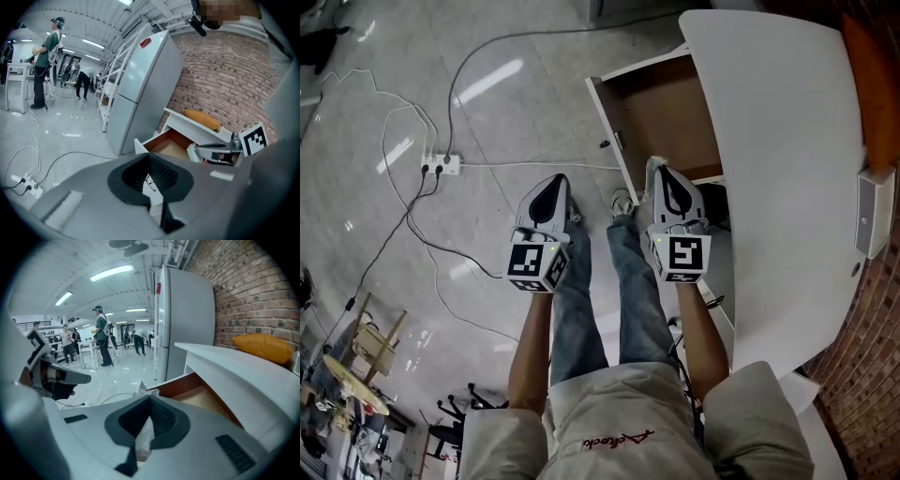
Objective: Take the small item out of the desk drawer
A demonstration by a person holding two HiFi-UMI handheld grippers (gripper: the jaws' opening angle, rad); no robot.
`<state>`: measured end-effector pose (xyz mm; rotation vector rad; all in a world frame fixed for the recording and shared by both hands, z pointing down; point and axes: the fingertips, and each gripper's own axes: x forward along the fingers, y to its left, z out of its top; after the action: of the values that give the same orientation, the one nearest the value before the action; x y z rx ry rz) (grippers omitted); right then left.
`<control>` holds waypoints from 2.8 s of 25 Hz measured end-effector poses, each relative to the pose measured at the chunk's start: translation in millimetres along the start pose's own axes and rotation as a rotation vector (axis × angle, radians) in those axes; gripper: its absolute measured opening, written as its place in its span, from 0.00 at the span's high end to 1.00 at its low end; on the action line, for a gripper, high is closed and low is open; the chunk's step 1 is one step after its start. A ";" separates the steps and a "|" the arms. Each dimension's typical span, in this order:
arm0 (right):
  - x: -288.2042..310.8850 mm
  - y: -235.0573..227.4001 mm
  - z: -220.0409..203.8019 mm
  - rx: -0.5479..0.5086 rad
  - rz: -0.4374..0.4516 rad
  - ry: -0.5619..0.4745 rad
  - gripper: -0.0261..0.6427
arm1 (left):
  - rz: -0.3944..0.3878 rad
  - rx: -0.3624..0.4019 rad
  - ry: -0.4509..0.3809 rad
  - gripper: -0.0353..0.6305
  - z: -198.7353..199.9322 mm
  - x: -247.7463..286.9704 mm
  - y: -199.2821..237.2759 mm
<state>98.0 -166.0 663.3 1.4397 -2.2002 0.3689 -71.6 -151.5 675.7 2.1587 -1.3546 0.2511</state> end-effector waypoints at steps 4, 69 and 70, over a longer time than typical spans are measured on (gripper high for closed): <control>-11.5 3.7 26.2 0.000 0.009 -0.035 0.94 | 0.015 0.009 -0.023 0.93 23.1 -16.2 -4.9; -160.0 11.2 392.7 -0.109 0.021 -0.538 0.94 | 0.099 0.257 -0.478 0.93 393.3 -187.4 -73.4; -159.9 11.3 392.7 -0.110 0.020 -0.535 0.94 | 0.097 0.257 -0.477 0.93 393.2 -187.1 -74.1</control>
<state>44.1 -221.0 246.2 1.5906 -2.5962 -0.1539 -149.1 -203.8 244.0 2.4727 -1.7725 -0.0659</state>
